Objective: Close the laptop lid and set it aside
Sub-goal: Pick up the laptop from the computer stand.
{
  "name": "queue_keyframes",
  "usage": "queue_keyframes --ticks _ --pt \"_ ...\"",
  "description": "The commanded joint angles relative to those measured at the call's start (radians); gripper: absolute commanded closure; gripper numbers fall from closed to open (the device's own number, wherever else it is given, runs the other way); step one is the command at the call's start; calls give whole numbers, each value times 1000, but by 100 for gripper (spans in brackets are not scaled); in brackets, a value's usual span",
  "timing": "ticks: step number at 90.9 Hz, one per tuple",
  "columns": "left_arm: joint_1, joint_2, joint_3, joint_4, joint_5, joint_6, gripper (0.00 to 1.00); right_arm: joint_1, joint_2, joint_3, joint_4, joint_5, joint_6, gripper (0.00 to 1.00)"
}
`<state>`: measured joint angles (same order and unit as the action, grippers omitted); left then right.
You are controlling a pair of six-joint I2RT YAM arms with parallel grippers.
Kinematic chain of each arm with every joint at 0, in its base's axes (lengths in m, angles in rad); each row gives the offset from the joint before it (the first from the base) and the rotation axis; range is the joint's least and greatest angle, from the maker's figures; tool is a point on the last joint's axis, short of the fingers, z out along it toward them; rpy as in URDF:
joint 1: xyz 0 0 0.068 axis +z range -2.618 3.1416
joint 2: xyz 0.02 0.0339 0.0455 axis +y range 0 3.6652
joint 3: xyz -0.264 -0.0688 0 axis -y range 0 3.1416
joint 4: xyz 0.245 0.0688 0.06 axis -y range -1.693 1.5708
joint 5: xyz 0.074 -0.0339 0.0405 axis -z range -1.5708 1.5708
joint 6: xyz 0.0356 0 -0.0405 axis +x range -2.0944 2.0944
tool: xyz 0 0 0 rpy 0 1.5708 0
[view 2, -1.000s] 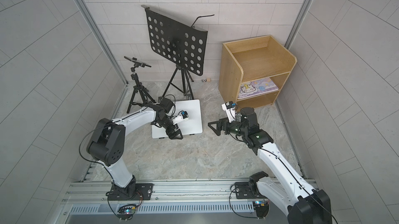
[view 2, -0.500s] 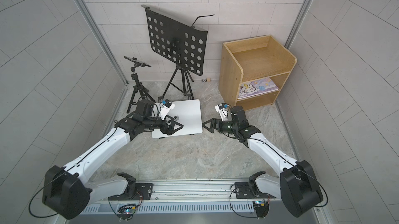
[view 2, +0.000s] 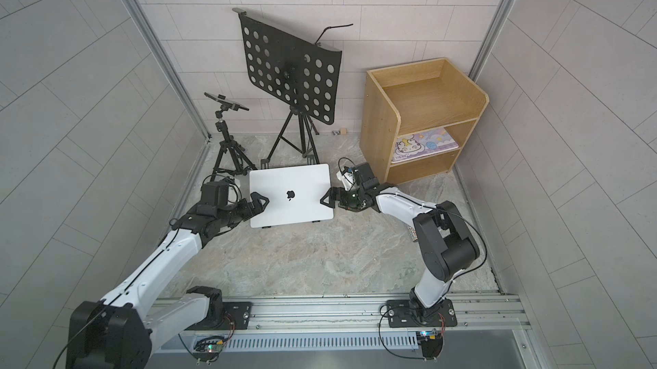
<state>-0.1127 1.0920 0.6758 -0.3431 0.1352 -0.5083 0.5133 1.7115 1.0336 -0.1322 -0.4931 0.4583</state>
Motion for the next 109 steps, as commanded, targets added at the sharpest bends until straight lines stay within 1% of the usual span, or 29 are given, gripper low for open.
queue_keyframes --ticks 1,7,11,17,28,38,45,59,72,81,97,109 --pt "42 57 46 -60 -52 46 0 2 60 71 -47 49 -24 7" --pt "83 87 48 -45 -39 60 0 0 92 100 -47 41 -26 7" --pt "117 106 41 -16 -1 66 0 -4 116 120 -43 14 -26 7" --pt "171 137 27 37 79 68 1 -12 144 136 -30 -29 -25 8" --pt "270 235 35 127 293 57 1 -26 173 156 -21 -54 -18 8" --pt "305 357 82 144 437 81 3 -40 198 169 -21 -68 -13 8" --pt "313 418 98 164 505 92 4 -44 218 179 -16 -99 -14 8" --pt "316 481 105 192 540 101 5 -44 253 193 32 -190 4 8" --pt "322 552 128 187 544 116 5 -45 279 209 48 -205 17 8" --pt "322 589 137 198 566 118 5 -45 298 223 54 -225 25 9" --pt "323 593 132 233 616 111 8 -43 318 229 104 -274 61 9" --pt "323 579 129 269 672 92 13 -43 324 229 133 -317 77 10"
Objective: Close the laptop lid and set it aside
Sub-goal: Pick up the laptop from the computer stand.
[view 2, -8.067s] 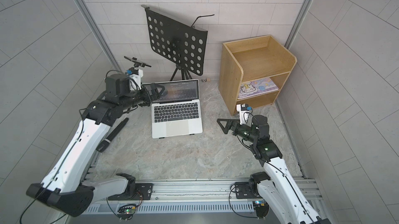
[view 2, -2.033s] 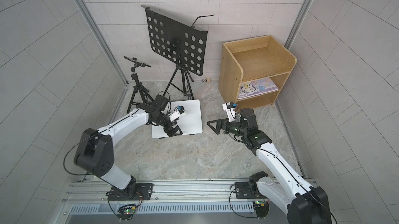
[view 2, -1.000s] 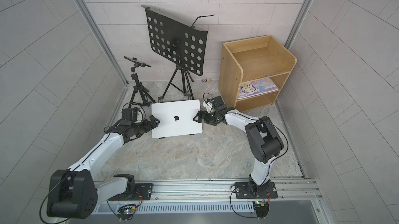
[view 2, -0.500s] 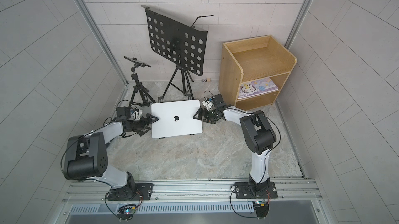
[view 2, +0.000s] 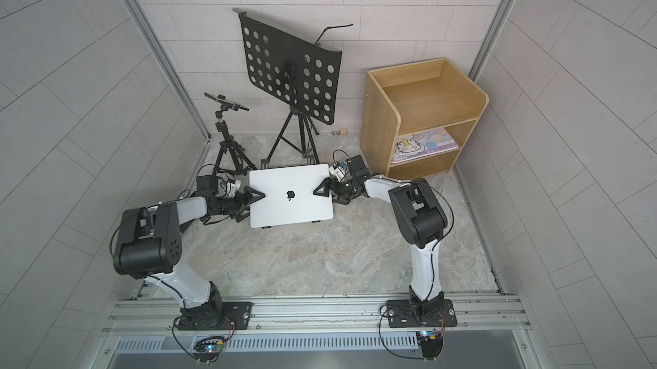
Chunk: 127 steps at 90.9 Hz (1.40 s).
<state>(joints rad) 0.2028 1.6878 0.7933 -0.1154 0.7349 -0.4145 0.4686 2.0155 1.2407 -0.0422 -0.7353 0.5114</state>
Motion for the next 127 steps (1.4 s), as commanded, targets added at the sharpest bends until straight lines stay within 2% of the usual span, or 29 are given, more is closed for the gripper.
queue_keyframes --ticks 1,33,57,92,127 --pt "7 -20 12 42 76 -2 13 2 19 23 44 -77 24 10" --pt "8 -168 0 3 99 -11 13 1 0 2 76 -84 39 10" --pt "7 -224 18 -15 144 -52 13 1 -7 -24 125 -92 78 10" --pt "5 -280 -19 146 265 -271 24 -4 -18 -37 139 -100 89 11" --pt "-54 -264 6 30 243 -193 32 -5 -21 -45 175 -116 119 11"
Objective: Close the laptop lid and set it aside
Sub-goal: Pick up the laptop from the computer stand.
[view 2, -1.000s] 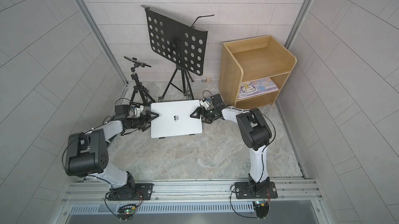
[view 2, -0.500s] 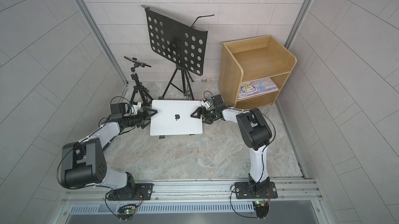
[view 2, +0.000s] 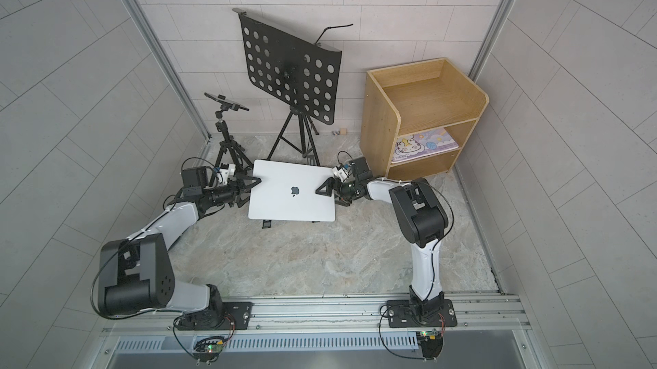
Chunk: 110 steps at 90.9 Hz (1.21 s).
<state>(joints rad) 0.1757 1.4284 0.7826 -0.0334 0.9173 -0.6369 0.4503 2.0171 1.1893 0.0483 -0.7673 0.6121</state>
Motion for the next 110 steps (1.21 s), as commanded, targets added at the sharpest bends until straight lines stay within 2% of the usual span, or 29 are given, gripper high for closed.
queue_keyframes --ticks 1,10,17,34,52,68,83,101,104,110 --pt "-28 -5 19 -57 58 34 33 13 -23 7 84 -85 19 11" --pt "-40 -1 37 -127 37 82 43 13 -24 5 90 -87 22 12" --pt "-49 3 52 -176 18 117 45 13 -25 3 92 -89 26 12" --pt "-51 13 88 -258 -5 161 59 13 -26 3 92 -93 26 12" --pt "-51 10 107 -273 5 163 80 13 -33 0 92 -99 25 12" --pt "-51 1 111 -234 58 131 99 11 -57 -10 100 -109 31 12" --pt "-51 -28 114 -195 99 87 100 3 -127 -55 129 -104 54 11" --pt "-51 -84 79 -18 173 -61 100 -19 -262 -96 72 -58 47 7" --pt "-51 -94 75 6 182 -79 100 -23 -283 -104 63 -54 44 1" --pt "-52 -113 75 29 193 -121 100 -31 -338 -125 43 -37 43 0"
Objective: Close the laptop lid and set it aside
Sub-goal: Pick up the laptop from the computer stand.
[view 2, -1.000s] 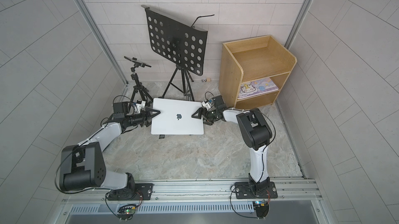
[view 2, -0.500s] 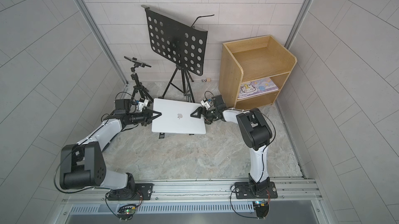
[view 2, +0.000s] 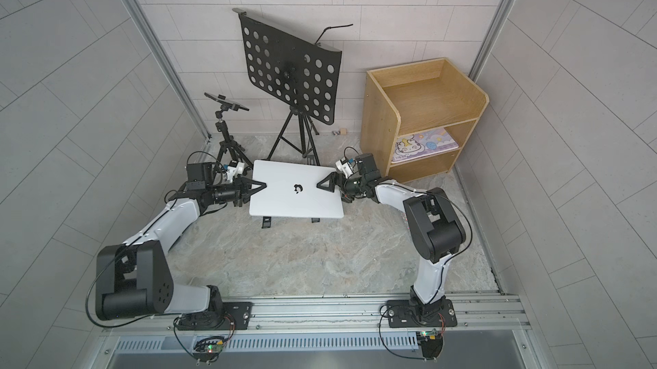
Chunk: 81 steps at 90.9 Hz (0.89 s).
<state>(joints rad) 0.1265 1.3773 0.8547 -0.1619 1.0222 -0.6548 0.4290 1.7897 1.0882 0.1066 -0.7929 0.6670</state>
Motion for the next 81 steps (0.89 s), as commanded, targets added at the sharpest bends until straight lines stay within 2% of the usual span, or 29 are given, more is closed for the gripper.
queue_keyframes --ticks 1,22,31,45,58,70,81 --pt "-3 -65 4 161 90 -107 100 -11 -118 -27 -19 -7 -13 0" --pt "-17 -137 -21 206 121 -150 100 -38 -341 -122 -136 73 -55 0" --pt "-29 -169 -65 322 160 -221 100 -88 -484 -197 -154 97 -44 0" --pt "-64 -222 -134 544 190 -373 100 -176 -700 -275 -223 97 -26 0" --pt "-90 -241 -177 785 184 -577 100 -184 -831 -270 -364 95 -36 0" --pt "-106 -221 -177 1058 147 -807 100 -194 -977 -222 -497 164 -37 0" --pt "-136 -204 -153 1208 115 -931 100 -229 -1059 -135 -632 225 -19 0"
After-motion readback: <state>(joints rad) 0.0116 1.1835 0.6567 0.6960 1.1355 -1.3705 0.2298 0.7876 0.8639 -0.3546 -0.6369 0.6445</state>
